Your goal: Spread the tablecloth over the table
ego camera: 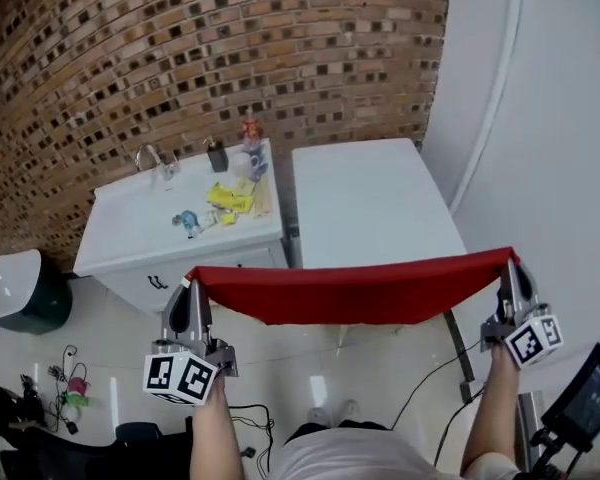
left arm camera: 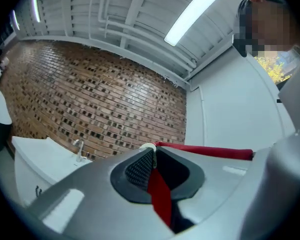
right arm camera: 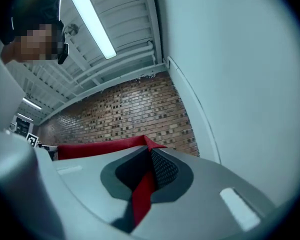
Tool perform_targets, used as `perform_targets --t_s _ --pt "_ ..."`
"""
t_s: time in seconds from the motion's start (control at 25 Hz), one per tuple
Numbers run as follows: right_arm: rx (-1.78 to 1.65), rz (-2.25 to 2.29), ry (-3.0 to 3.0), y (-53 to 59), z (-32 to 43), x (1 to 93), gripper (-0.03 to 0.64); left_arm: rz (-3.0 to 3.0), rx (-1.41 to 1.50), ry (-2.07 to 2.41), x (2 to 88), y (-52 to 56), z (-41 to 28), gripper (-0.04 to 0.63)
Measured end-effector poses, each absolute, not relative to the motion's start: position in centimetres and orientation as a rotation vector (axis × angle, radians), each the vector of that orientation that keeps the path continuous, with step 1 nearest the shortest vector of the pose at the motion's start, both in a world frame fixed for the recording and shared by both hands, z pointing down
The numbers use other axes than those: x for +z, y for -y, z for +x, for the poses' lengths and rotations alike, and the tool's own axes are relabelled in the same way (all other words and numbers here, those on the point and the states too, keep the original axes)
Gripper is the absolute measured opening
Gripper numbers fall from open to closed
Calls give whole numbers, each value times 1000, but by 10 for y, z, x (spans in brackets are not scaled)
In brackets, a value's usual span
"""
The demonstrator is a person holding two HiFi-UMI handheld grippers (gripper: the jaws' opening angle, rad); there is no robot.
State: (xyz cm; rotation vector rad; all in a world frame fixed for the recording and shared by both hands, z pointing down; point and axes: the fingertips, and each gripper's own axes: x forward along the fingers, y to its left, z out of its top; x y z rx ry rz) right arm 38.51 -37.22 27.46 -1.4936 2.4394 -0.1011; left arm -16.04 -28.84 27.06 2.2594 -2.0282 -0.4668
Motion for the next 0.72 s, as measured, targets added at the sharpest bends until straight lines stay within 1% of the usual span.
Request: perform_targets --t_s 0.12,0.28,0.44,0.72 --pt "-112 -1642 -2341 353 422 270 12 2348 -431 1907 270 315 -132 23" --pt "-154 -1669 -2196 344 466 266 12 2462 -410 1782 267 349 -92 23" --pt "-168 -1749 -2134 341 490 267 12 2513 -393 1710 268 360 -69 23" --pt "-189 -1691 -2149 395 521 260 12 2513 -352 1771 257 388 -39 23"
